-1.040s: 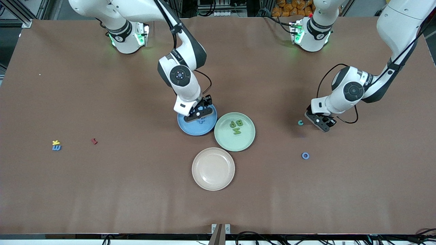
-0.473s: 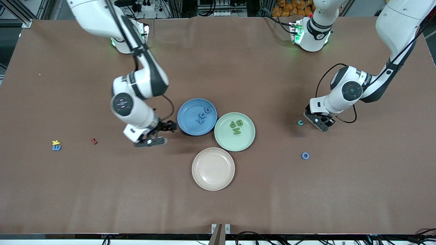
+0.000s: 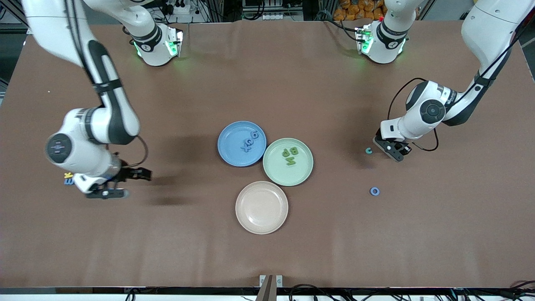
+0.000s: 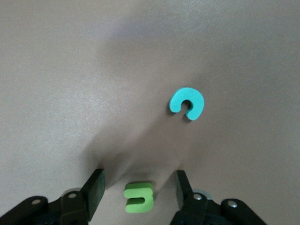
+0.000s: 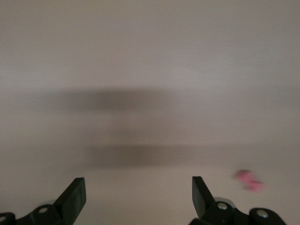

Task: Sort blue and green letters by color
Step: 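Grasp the green u with the left gripper while the right gripper reaches blue m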

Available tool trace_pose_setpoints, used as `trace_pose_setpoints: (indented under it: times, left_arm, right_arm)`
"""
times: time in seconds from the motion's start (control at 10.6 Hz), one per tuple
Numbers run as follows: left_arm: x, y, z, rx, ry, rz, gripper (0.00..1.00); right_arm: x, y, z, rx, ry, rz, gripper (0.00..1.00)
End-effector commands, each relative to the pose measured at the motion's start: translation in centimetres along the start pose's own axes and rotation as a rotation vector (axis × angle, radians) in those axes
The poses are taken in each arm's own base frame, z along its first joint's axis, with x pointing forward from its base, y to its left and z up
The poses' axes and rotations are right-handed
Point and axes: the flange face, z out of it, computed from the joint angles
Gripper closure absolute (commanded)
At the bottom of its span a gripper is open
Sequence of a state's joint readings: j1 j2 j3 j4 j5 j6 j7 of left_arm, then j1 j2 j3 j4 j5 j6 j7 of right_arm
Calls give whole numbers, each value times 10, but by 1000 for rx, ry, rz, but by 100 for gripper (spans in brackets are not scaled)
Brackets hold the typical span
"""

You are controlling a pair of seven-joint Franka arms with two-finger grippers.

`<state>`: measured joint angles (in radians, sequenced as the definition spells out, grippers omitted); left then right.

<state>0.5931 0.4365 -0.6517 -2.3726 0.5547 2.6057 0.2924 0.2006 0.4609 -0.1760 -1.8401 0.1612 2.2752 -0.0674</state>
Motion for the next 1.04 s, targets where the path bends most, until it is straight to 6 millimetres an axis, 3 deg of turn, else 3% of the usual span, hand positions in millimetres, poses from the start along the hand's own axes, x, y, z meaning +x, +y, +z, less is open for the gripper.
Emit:
trace_pose_setpoints:
  times: [0.0, 0.09, 0.28, 0.47, 0.76, 0.95]
  left_arm:
    - [-8, 2, -9, 35, -31, 3, 32]
    - [-8, 2, -9, 35, -31, 1, 44]
    - [-8, 1, -8, 35, -30, 1, 83]
    - [-8, 2, -7, 32, -30, 1, 100]
    - [8, 9, -27, 66, -2, 18, 100]
    - [46, 27, -70, 125, 60, 32, 100]
  right_arm:
    - [-2, 110, 7, -100, -22, 27, 0]
    - [-3, 143, 7, -130, -20, 40, 0]
    - [-5, 197, 8, -136, -7, 8, 0]
    - [-10, 239, 7, -137, -3, -25, 0]
    - [-6, 284, 33, -116, -7, -78, 0]
    - [-2, 291, 41, -114, -8, -106, 0]
